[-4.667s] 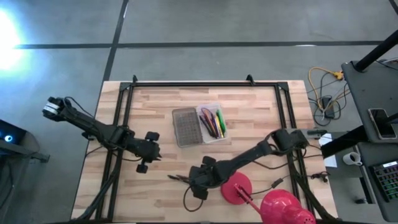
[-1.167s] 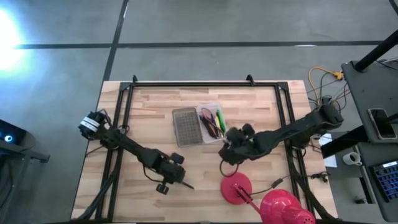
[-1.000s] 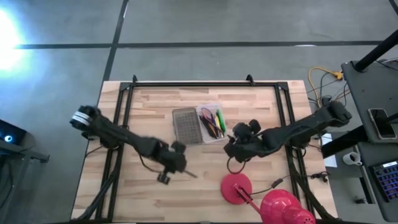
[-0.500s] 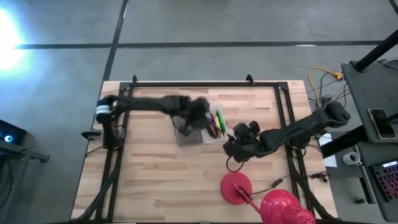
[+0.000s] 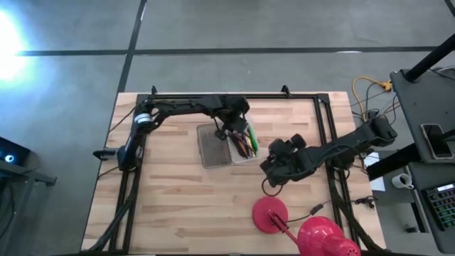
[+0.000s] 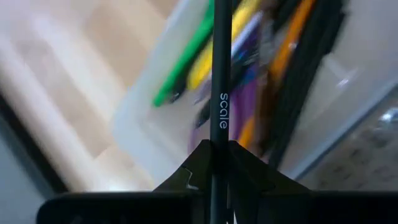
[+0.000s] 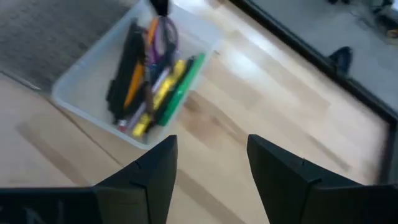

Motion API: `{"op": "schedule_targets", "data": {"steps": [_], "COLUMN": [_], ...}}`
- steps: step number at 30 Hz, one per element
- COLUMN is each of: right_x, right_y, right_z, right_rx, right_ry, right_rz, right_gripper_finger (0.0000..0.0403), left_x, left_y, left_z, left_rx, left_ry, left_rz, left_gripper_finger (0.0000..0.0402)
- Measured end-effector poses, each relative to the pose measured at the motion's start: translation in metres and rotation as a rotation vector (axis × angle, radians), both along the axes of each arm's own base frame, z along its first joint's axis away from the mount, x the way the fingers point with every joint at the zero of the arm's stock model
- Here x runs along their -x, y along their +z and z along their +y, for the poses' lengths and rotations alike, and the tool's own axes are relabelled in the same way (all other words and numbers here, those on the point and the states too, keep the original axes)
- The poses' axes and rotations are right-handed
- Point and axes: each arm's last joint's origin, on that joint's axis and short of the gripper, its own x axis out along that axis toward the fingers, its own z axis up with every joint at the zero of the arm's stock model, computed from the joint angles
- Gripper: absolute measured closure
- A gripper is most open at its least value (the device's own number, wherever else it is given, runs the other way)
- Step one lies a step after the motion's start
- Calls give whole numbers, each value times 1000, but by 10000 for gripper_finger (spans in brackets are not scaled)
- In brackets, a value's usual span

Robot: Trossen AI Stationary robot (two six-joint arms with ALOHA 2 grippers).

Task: Pick & place school supplies into a supply box
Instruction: Put the black pen into the black supply box, then close the black supply box

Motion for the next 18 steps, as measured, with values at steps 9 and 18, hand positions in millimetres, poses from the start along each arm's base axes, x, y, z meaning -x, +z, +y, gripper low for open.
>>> {"op": "schedule_targets", "data": {"steps": [9,18], "right_x": [5,5], "right_y": [-1,-2], "right_z": [-1,-1], "right_rx": [11,-33], "right_ry": [-12,-44], "right_rz": [38,21], "right_gripper_finger": [218,218], "left_x": [3,7], "left_y": [-33,-32], "left_z": [-9,-20], "left_rx": [21,63], "left_ry": [-70,31], "left_rz": [-6,-63], "left_gripper_finger": [378,294]}}
